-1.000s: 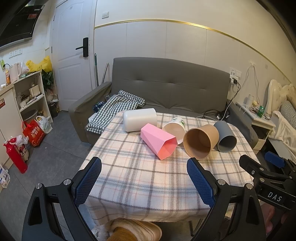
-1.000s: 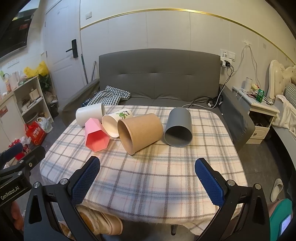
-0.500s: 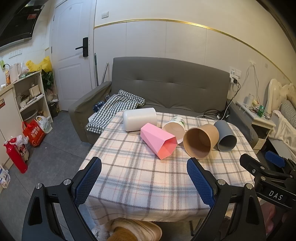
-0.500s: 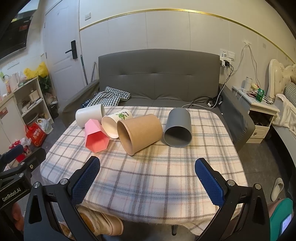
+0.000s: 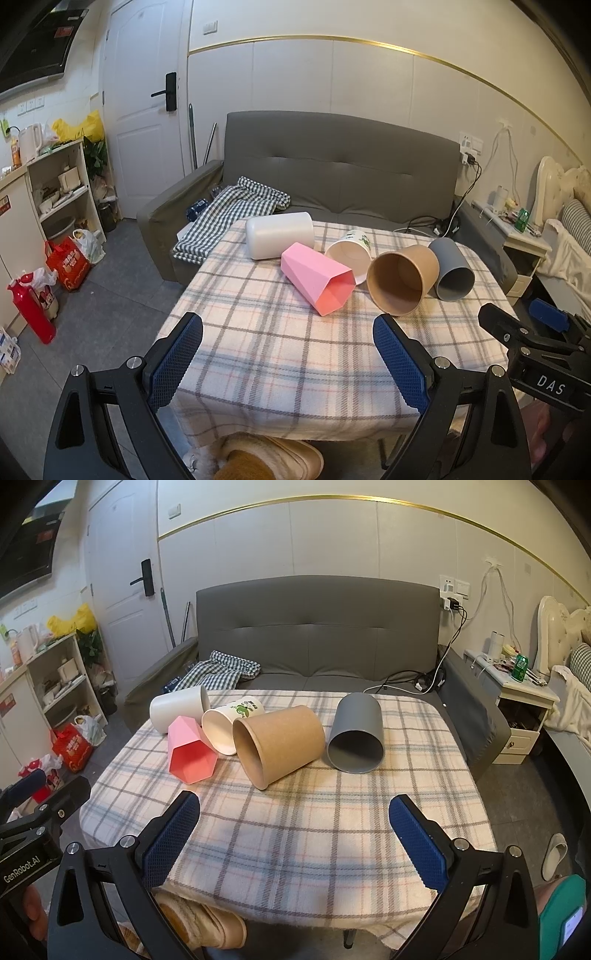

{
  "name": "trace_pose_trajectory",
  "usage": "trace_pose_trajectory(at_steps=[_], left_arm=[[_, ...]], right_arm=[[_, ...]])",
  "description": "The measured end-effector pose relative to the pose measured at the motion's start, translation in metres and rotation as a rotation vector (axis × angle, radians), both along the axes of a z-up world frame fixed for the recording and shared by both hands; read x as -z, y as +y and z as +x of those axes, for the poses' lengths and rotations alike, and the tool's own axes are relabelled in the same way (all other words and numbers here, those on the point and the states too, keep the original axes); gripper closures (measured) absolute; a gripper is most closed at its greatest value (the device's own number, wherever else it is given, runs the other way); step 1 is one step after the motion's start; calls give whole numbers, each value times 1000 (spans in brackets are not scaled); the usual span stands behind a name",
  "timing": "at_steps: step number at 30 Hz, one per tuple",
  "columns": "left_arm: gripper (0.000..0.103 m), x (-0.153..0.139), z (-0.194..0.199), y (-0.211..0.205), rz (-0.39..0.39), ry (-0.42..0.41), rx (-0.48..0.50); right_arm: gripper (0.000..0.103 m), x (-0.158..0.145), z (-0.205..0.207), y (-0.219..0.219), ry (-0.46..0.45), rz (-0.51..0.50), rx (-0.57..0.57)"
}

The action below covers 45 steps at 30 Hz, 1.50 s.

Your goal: Flip cup upside down

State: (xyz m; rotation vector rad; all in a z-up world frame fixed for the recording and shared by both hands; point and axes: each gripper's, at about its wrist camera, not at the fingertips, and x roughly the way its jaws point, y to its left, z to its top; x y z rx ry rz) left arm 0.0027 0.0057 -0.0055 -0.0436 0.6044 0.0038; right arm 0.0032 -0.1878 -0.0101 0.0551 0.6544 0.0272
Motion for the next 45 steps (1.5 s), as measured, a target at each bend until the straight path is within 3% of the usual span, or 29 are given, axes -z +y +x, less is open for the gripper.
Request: trace_pose_trajectory(at_steps=[18,28,34,40,45], left_arm=[[7,16,27,-17,25,55,-16],[7,19,59,-31,15,75,-16],[7,21,75,-40,8,92,-1],[7,22,85,-42,-5,115,-3],[7,24,86,-40,-7,125,-11]], right_arm=[[0,6,37,-31,22,48,33],[0,4,96,-64,51,27,77],[0,15,163,-85,170,27,102],[2,42,204,-90,266,12,72],[15,69,216,-93,351,47,60]])
